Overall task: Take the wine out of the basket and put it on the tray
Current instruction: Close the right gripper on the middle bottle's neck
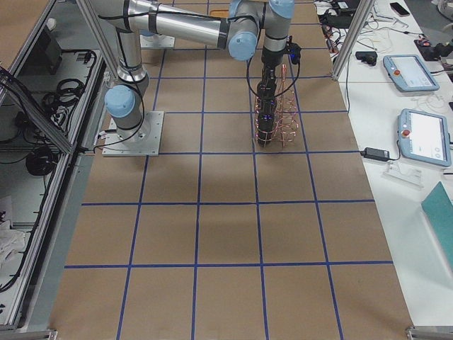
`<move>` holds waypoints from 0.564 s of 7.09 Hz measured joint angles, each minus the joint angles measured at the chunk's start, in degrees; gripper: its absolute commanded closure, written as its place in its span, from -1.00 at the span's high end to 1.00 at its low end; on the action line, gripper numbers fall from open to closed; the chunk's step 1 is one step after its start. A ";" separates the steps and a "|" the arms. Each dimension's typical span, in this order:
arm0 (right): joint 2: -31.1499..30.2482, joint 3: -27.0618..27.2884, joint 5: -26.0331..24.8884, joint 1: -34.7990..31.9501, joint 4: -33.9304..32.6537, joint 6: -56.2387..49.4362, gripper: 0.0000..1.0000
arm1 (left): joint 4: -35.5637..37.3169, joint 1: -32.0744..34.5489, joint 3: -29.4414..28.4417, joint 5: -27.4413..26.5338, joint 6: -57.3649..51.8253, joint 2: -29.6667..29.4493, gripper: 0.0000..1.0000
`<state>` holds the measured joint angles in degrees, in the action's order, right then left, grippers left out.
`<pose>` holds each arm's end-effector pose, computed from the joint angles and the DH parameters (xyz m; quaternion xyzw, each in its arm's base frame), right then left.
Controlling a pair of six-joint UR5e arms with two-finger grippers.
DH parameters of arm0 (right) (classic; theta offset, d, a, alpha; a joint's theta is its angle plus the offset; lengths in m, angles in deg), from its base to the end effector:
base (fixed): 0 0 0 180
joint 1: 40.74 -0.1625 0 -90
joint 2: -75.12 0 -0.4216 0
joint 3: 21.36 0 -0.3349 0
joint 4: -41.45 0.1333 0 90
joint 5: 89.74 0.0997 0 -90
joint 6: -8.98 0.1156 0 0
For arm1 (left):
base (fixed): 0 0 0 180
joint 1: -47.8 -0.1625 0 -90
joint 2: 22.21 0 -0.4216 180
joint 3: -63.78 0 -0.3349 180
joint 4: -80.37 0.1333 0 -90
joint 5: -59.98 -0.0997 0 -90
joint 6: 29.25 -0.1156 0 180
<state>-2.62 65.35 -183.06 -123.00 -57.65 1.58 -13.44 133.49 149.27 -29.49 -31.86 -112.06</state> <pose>0.0554 -0.5326 0.4071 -0.0030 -0.9996 -0.0027 0.0289 -0.1014 -0.4430 0.4972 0.0148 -0.9999 0.0077 0.0042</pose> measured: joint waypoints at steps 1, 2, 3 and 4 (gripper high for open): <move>0.30 -0.04 0.07 0.00 -0.71 0.26 0.62 | 0.00 0.00 0.00 0.00 -0.02 -0.01 1.00; 1.10 -0.22 0.12 0.00 -2.36 1.00 0.62 | -0.03 0.00 -0.02 0.00 -0.02 -0.01 1.00; 1.97 -0.43 0.15 0.00 -3.97 1.79 0.54 | -0.05 0.00 -0.04 0.02 -0.03 -0.03 1.00; 2.36 -0.52 0.23 -0.04 -4.69 2.19 0.29 | -0.10 0.00 -0.05 0.03 -0.03 -0.05 1.00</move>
<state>-0.26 64.83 -182.83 -123.04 -62.34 3.76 -13.54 133.49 149.22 -29.46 -31.89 -112.11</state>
